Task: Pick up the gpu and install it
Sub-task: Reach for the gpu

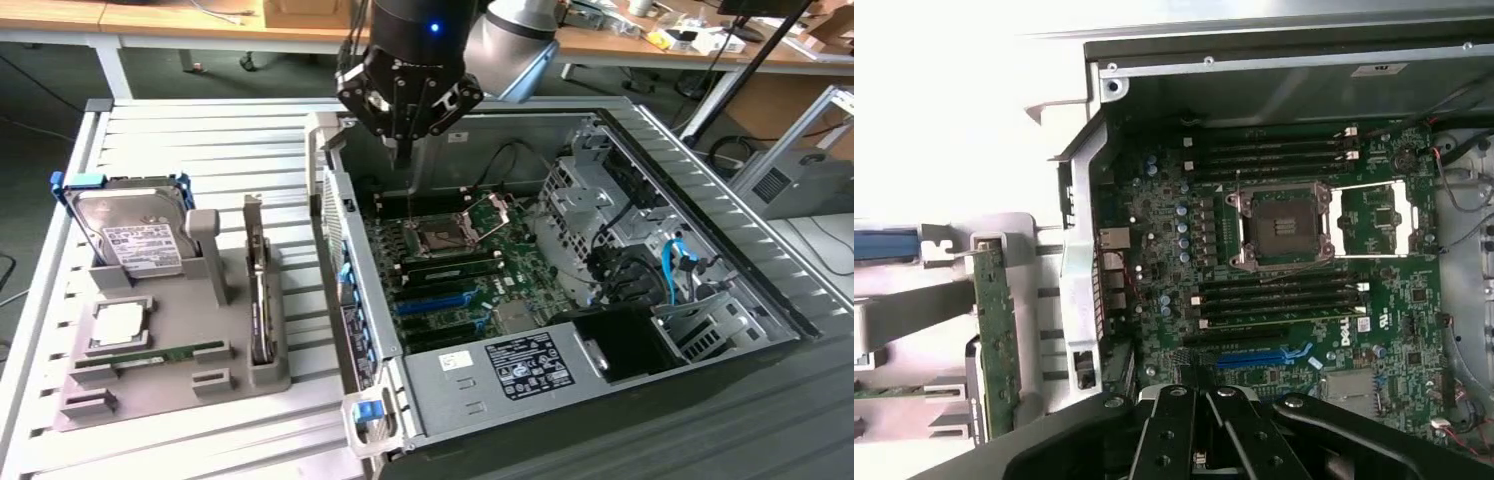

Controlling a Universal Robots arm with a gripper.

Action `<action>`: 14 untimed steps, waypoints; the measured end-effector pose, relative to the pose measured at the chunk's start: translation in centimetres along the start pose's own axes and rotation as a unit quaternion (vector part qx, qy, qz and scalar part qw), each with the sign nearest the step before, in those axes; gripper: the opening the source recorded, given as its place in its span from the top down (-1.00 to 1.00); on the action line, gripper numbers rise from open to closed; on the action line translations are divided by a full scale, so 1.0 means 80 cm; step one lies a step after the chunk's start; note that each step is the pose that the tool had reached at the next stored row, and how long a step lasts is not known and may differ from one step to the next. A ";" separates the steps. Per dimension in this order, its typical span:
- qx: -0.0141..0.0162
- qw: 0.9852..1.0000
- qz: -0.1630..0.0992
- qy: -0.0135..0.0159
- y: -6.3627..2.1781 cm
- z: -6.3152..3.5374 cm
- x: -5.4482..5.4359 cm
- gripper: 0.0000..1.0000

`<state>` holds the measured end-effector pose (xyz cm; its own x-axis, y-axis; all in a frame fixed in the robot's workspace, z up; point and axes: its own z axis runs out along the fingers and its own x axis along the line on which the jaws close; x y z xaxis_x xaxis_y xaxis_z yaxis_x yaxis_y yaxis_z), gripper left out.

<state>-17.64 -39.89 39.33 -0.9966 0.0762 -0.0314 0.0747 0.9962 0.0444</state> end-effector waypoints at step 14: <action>0.000 1.000 0.000 -0.001 -0.003 -0.001 0.040 0.79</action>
<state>-20.85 -39.89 39.33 -0.9965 0.0762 -0.0342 0.0747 0.9962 0.0446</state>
